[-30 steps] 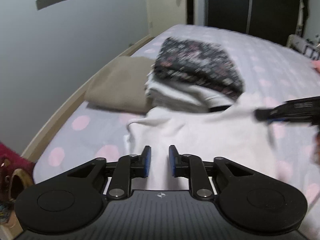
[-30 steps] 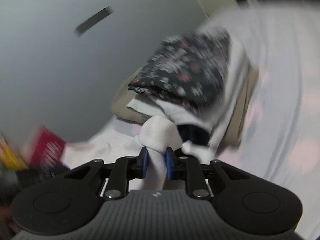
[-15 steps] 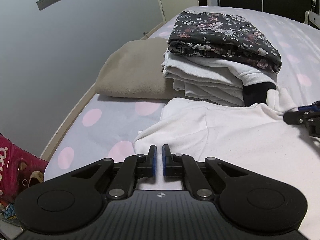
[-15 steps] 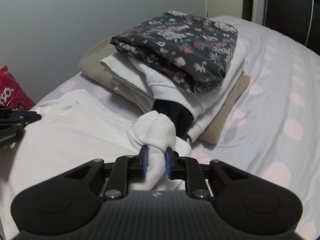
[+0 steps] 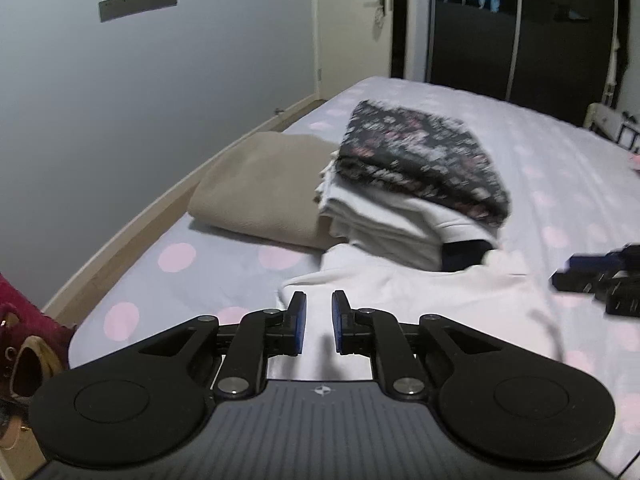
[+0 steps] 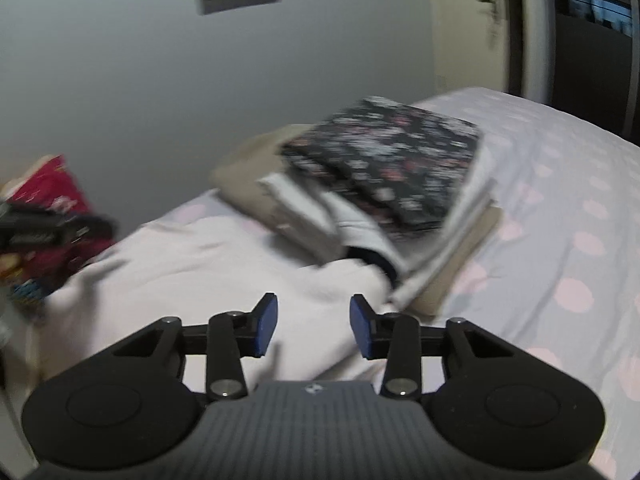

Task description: Fold clothes

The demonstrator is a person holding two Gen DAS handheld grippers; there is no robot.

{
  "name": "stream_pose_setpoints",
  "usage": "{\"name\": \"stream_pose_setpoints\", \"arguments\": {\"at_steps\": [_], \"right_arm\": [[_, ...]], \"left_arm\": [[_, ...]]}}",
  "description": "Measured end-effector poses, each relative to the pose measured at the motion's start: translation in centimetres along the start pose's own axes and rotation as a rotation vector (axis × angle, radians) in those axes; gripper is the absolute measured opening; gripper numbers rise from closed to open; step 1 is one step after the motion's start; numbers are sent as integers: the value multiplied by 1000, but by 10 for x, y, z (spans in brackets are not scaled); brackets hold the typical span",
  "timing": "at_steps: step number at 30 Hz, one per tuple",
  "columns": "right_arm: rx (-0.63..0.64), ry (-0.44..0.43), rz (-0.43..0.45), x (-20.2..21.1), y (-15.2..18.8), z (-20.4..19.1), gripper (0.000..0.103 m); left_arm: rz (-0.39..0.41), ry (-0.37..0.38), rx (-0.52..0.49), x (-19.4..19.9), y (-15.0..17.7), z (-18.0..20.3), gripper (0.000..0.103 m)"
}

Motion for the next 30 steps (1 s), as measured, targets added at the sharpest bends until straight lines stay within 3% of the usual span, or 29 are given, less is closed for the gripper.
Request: {"name": "stream_pose_setpoints", "arguments": {"at_steps": [6, 14, 18, 27, 30], "right_arm": [[92, -88, -69, -4, 29, -47, 40], [98, -58, -143, -33, 53, -47, 40], [105, -47, -162, -40, 51, -47, 40], [35, -73, -146, -14, 48, -42, 42], [10, -61, -128, 7, 52, -32, 48]], "left_arm": [[-47, 33, -20, 12, 10, 4, 11], [-123, 80, -1, 8, 27, 3, 11], [-143, 41, -32, 3, 30, 7, 11], [-97, -38, -125, 17, 29, 20, 12], [-58, -17, -108, 31, 21, 24, 14]]}}
Point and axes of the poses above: each gripper's, at about its wrist camera, not at the fingertips, and x roughly against the way its jaws point, z to its right, y to its underside, the point moved 9 cm from there along -x, roughly the way its jaws point, and after that the axes turned 8 degrees about -y, right-handed, at the moved point
